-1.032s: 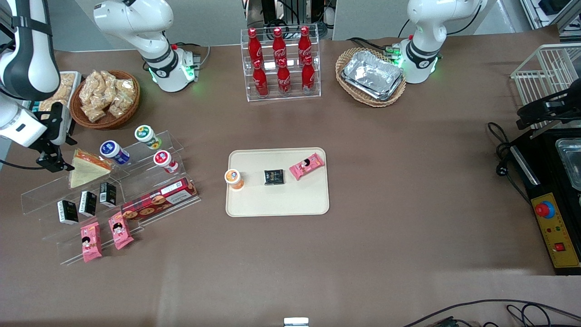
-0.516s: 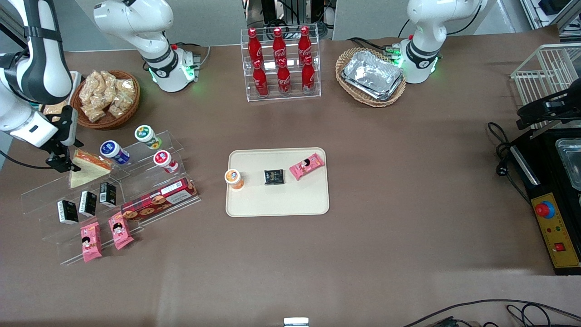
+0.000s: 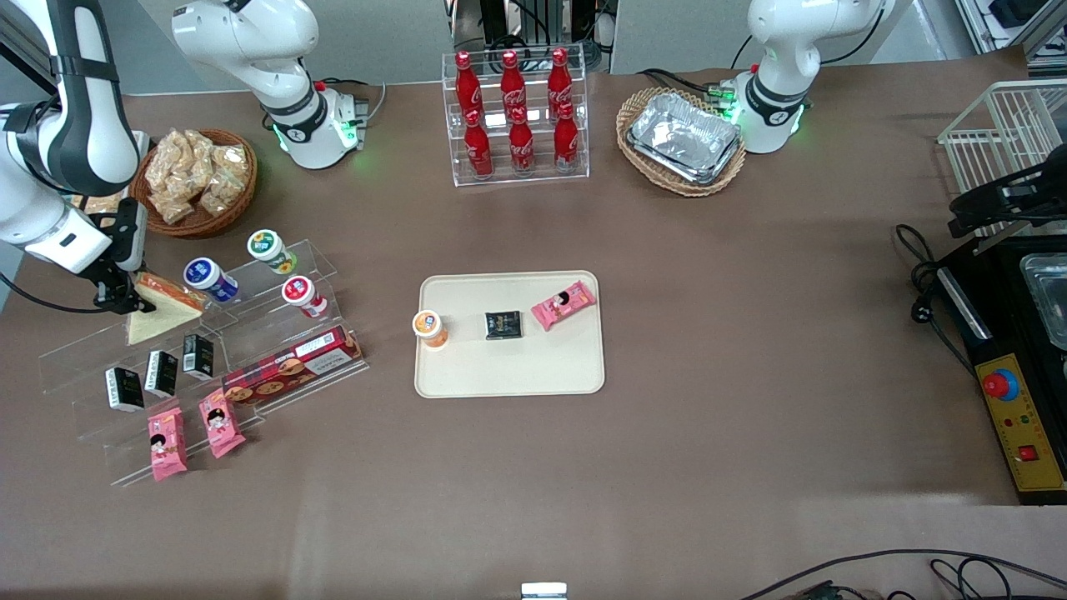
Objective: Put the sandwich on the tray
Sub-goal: 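Close the right gripper on the sandwich and lift it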
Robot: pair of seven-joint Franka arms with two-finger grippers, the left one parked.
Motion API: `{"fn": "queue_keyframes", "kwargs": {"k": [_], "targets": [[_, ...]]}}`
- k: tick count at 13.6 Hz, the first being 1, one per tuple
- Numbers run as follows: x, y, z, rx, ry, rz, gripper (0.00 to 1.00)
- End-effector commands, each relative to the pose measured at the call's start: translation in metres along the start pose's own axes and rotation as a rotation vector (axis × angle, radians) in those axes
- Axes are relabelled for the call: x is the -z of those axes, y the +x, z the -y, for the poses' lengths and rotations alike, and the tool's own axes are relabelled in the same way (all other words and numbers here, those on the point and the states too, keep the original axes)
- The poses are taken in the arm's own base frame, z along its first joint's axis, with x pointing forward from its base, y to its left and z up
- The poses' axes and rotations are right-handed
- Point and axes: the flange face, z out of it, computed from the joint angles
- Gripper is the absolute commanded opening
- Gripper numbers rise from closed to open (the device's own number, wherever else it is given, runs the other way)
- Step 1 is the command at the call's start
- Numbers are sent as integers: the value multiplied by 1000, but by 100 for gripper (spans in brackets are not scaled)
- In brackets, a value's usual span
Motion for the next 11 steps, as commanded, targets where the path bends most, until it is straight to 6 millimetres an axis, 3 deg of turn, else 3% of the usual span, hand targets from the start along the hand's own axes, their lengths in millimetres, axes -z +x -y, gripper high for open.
{"fn": "queue_keyframes", "kwargs": {"k": [1,2,5,11], "targets": [[-2,-3,0,0,-8,16,5],[-2,-3,0,-1,-8,15,0],[11,-16,0,-36,-22,12,0],[91,-31,-29,-153,27,-16,0]]}}
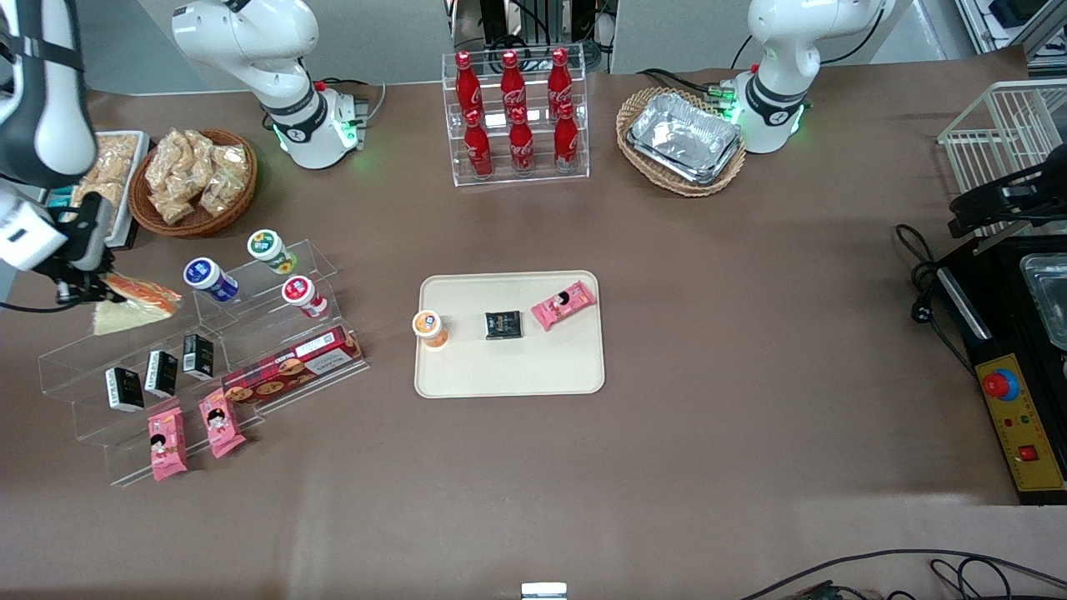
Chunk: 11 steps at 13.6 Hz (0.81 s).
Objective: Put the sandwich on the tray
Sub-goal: 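Close the right gripper on the sandwich and lift it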
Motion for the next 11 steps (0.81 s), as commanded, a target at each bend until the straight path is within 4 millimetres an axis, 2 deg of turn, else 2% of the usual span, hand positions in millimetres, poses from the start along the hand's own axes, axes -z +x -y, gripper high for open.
{"fn": "queue_keyframes", "kwargs": {"k": [1,5,8,11], "targets": [[49,1,-19,-88,42,-18,0],[84,57,-56,-124,62,-17,0],[93,105,-84,-175,101,-6,0],[95,164,-107,-246,111,12,0]]}}
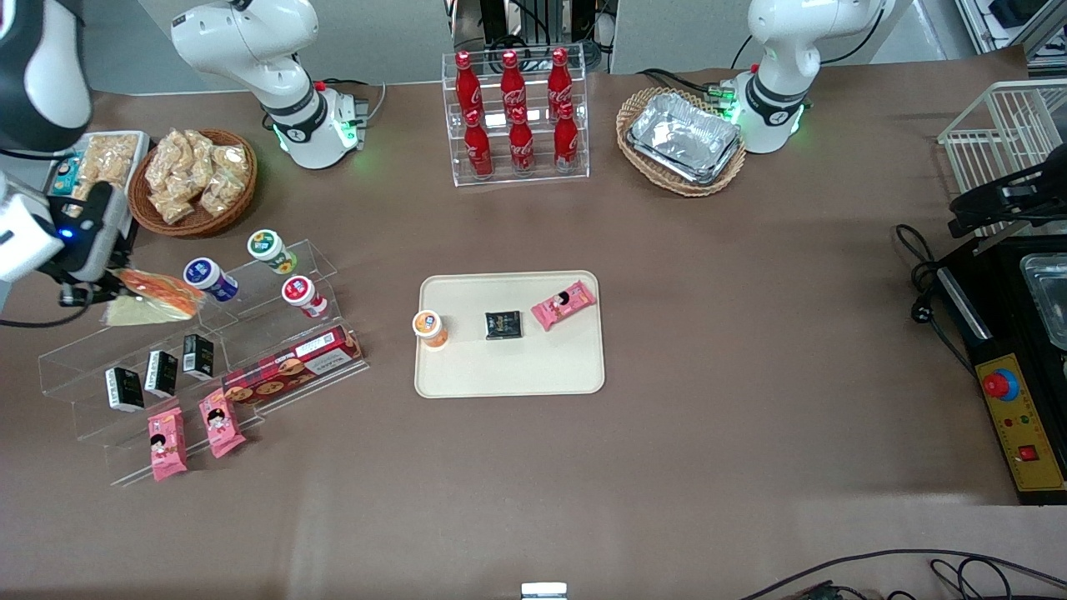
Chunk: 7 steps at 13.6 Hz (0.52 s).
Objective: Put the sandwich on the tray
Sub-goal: 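Close the right gripper on the sandwich and lift it, then carry the sandwich with the right gripper over the cream tray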
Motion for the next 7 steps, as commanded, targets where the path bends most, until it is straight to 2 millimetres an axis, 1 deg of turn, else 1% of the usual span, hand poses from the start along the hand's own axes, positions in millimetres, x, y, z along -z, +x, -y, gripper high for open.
{"fn": "queue_keyframes", "kwargs": {"k": [1,2,4,6,7], "targets": [[4,64,-19,-94,21,29,0],[5,84,-22,-113,15,32,0],[-3,123,-28,-170,20,48,0],[-18,170,-31,-199,24,68,0],[-29,191,-33,-198,30,81,0]]}}
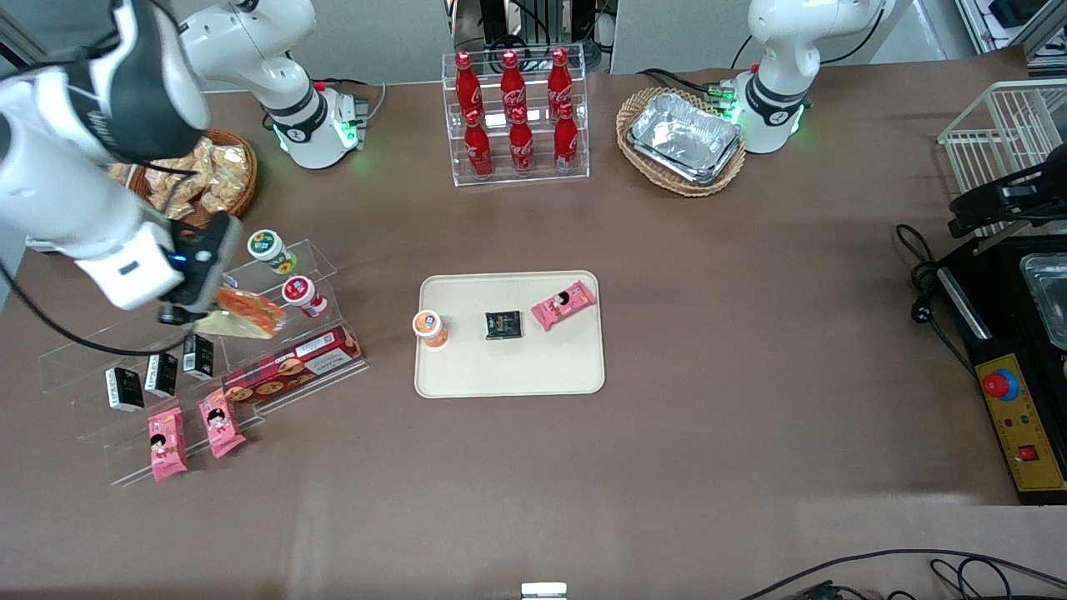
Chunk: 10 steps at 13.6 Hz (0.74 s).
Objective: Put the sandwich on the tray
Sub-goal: 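Carry the sandwich with the right gripper over the cream tray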
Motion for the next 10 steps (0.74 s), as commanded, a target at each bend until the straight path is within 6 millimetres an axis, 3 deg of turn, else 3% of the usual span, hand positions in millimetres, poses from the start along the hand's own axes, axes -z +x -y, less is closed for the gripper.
{"fn": "queue_keyframes", "kwargs": {"k": [1,5,8,10], "targets": [[-20,72,-3,-36,26,33,0],[-62,175,1,-9,54,13,0],[-90,259,17,-17,6,37,0],[-127,303,32,-47,-8,8,0]]}}
